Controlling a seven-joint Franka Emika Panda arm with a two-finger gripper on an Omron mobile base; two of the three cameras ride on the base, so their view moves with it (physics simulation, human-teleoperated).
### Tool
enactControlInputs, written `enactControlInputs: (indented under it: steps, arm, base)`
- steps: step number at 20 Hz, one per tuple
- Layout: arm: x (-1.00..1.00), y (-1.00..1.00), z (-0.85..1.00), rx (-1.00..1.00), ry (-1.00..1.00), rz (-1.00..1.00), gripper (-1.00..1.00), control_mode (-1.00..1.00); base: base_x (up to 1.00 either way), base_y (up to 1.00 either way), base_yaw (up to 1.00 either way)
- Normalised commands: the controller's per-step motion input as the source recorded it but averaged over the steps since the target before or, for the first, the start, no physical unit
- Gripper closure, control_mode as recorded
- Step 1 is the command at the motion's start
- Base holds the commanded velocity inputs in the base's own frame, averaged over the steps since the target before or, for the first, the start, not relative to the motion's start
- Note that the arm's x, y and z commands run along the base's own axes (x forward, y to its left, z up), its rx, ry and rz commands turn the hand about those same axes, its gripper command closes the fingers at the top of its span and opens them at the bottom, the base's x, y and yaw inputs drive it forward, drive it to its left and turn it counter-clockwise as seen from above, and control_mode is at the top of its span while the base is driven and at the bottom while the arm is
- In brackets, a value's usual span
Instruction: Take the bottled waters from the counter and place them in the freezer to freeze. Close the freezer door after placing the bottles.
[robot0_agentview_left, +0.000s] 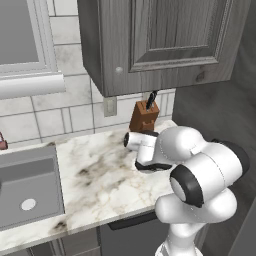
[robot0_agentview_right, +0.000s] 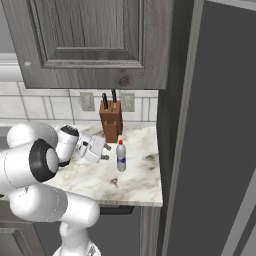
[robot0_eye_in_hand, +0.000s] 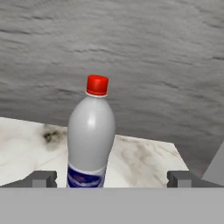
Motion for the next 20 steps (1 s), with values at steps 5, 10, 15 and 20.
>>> enactControlInputs:
  steps: [5,10,15,20]
  arm:
    - [0.00,0.00,0.00,0.00,0.00,0.00,-1.00,-1.00]
    - [0.03,0.00,-0.01,0.00,0.00,0.00,-1.00,-1.00]
    - [0.27,0.00,-0.06,-0.01,0.00,0.00,-1.00,-1.00]
    - [0.18,0.00,-0.02,0.00,0.00,0.00,-1.00,-1.00]
  base:
    - [0.00,0.00,0.00]
    - [0.00,0.00,0.00]
    - [0.00,0.00,0.00]
    - [0.00,0.00,0.00]
